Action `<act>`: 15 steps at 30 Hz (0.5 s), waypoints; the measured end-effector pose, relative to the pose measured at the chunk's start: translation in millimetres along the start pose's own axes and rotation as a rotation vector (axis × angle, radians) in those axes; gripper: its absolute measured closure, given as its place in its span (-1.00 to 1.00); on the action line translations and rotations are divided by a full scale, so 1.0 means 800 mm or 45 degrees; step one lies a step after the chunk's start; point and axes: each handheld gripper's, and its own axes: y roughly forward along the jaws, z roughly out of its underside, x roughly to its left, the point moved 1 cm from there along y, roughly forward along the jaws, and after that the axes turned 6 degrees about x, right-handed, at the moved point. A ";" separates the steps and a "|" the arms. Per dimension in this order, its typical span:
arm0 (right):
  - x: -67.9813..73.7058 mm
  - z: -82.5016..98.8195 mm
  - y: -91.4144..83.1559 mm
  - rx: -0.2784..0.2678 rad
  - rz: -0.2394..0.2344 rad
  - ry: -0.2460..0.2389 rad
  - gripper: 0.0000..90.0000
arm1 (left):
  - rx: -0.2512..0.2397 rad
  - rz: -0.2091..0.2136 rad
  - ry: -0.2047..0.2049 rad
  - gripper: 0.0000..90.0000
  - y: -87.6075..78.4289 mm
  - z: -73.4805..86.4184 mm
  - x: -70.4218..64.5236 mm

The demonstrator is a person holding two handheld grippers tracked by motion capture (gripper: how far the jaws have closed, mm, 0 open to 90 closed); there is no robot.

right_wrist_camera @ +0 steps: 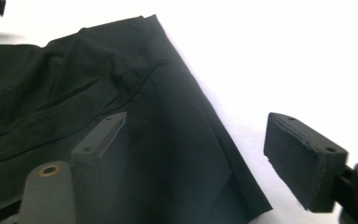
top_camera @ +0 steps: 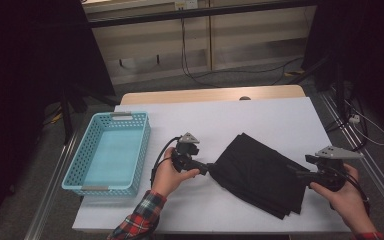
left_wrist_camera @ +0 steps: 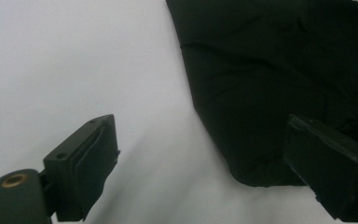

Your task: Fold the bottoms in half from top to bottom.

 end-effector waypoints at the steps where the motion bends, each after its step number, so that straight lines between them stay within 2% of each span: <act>1: -0.001 0.000 0.000 0.001 0.004 0.001 -0.53 | 0.005 0.003 -0.003 -0.68 0.002 0.000 -0.002; 6: -0.001 0.001 0.000 -0.006 0.014 0.010 -0.56 | 0.029 0.023 -0.022 -0.57 0.011 0.002 -0.009; 8: -0.001 0.001 0.000 -0.005 0.015 0.007 -0.56 | 0.054 0.013 -0.010 -0.52 0.013 0.003 -0.010; 10: 0.000 0.000 0.000 -0.007 0.014 0.005 -0.57 | 0.061 0.015 -0.018 -0.42 0.015 0.004 -0.011; 15: 0.000 0.001 0.001 -0.010 0.016 0.004 -0.58 | 0.086 0.060 -0.040 -0.08 0.019 0.009 -0.012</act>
